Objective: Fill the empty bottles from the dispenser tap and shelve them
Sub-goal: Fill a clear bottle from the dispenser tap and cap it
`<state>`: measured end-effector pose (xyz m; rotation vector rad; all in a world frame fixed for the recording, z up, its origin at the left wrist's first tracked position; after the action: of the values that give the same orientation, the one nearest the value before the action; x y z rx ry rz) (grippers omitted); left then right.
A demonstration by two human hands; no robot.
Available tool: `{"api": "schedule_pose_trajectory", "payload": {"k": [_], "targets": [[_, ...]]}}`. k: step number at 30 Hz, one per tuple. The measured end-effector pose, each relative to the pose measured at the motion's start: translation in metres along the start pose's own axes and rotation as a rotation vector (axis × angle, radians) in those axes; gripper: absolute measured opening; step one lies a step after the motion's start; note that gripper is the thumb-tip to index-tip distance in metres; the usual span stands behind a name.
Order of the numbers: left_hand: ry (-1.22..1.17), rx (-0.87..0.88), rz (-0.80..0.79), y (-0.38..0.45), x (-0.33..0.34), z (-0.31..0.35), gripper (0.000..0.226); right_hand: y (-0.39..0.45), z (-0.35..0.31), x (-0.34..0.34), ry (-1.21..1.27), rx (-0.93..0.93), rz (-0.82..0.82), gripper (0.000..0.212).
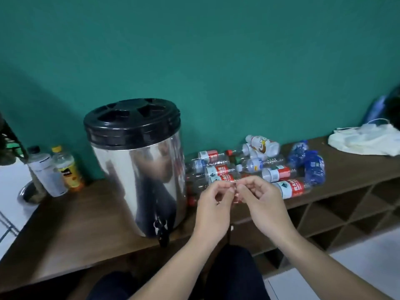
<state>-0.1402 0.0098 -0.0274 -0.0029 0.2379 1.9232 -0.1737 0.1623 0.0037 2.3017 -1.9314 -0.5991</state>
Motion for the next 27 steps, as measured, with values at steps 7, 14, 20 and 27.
{"api": "schedule_pose_trajectory", "payload": {"k": [7, 14, 20, 27], "targets": [[0.096, -0.127, -0.100, 0.106, 0.095, -0.020, 0.035, 0.115, 0.073, -0.068, -0.166, 0.050, 0.161, 0.014], [0.186, -0.165, -0.199, 0.187, 0.148, -0.025, 0.050, 0.227, 0.134, -0.116, -0.385, 0.114, 0.243, 0.059], [0.192, -0.192, -0.248, 0.232, 0.185, -0.044, 0.058, 0.270, 0.170, -0.111, -0.425, 0.170, 0.210, 0.094], [0.121, -0.204, -0.230, 0.251, 0.199, -0.059, 0.055, 0.275, 0.185, -0.105, -0.425, 0.092, 0.243, 0.068]]}}
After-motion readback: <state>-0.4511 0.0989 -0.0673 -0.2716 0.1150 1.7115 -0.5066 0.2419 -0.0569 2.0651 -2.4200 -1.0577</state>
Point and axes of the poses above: each hand's wrist, its own y-axis towards the middle knuckle, its own x-axis out of the palm, z = x × y, the point moved 5 cm from there along y, towards the middle knuckle, and after that the axes turned 3 degrees about -x, right-handed, at the moved point
